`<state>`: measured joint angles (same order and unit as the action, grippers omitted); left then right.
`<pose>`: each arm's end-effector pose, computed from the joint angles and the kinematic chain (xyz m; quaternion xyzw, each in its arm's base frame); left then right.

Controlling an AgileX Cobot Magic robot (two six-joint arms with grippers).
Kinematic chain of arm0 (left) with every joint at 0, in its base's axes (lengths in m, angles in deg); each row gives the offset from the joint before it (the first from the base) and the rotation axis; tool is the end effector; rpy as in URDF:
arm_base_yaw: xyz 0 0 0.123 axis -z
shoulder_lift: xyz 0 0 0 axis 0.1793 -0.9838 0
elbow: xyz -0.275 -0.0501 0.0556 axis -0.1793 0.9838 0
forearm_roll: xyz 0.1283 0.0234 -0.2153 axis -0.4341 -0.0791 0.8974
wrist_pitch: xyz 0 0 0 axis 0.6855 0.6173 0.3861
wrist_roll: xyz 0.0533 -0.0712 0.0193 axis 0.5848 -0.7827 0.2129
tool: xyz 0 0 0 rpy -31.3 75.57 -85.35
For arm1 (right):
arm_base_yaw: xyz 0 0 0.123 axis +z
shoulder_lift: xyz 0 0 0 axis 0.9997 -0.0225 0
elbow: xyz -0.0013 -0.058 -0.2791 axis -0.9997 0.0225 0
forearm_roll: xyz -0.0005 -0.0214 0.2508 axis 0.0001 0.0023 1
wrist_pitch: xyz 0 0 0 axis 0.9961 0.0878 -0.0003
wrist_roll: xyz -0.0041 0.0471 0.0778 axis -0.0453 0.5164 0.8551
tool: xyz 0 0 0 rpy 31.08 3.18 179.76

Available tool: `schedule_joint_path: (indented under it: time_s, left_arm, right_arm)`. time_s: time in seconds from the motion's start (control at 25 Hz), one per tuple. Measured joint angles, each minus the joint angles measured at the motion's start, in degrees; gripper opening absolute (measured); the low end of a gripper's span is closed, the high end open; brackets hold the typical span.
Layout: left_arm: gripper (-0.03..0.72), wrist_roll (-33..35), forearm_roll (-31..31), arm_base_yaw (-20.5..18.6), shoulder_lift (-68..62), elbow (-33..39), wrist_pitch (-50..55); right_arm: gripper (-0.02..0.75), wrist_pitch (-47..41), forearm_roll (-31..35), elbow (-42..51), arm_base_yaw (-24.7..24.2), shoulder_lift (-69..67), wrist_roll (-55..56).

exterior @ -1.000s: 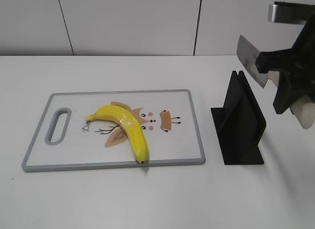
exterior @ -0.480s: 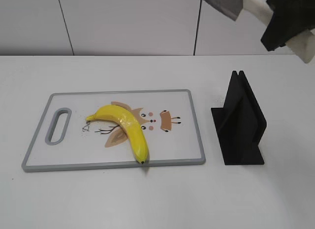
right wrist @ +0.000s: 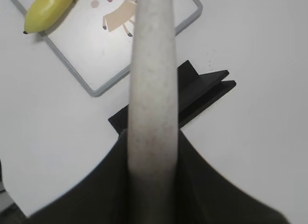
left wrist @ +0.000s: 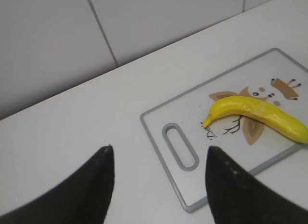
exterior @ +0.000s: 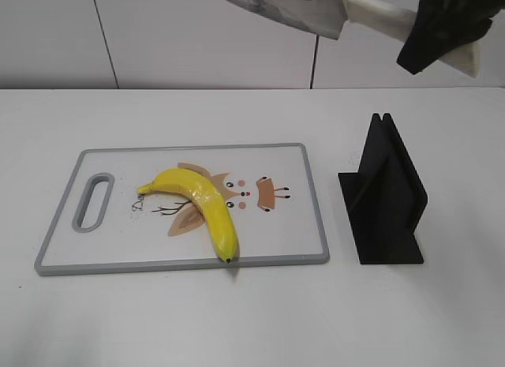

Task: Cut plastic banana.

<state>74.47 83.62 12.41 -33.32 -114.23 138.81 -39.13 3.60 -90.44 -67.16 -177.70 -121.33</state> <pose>0.1049 -0.0301 0.3748 0.2948 0.8054 -0.0101 0.5141 0.3022 0.1352 0.3546 -0.4704 0.8568 0.0579 0.2034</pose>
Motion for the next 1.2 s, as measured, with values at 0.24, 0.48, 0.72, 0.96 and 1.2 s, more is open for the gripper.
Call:
schedule_joint_path:
  time_s: [0.24,0.48,0.72,0.96,1.2]
  left_arm:
    - [0.560,22.99,10.43,1.02,-20.64,-13.21,6.96]
    - [0.560,32.03,8.78,7.46,-36.75,-25.09,10.55]
    - [0.560,32.58,3.24,14.69,-47.81,-33.09,11.01]
    - [0.560,32.67,1.04,16.78,-56.27,-33.86,11.63]
    - [0.508,32.67,0.99,16.89,-61.59,-33.86,9.55]
  right_arm:
    - [0.169,0.05,2.30,-5.69,0.00,-7.21,-12.52]
    - [0.168,0.10,5.15,-9.20,0.23,-14.40,-25.57]
    - [0.168,0.20,7.12,-10.18,2.88,-20.05,-32.21]
    - [0.168,0.20,9.08,-11.02,3.40,-23.33,-33.61]
    - [0.168,0.27,10.26,-11.22,3.40,-24.71,-34.59]
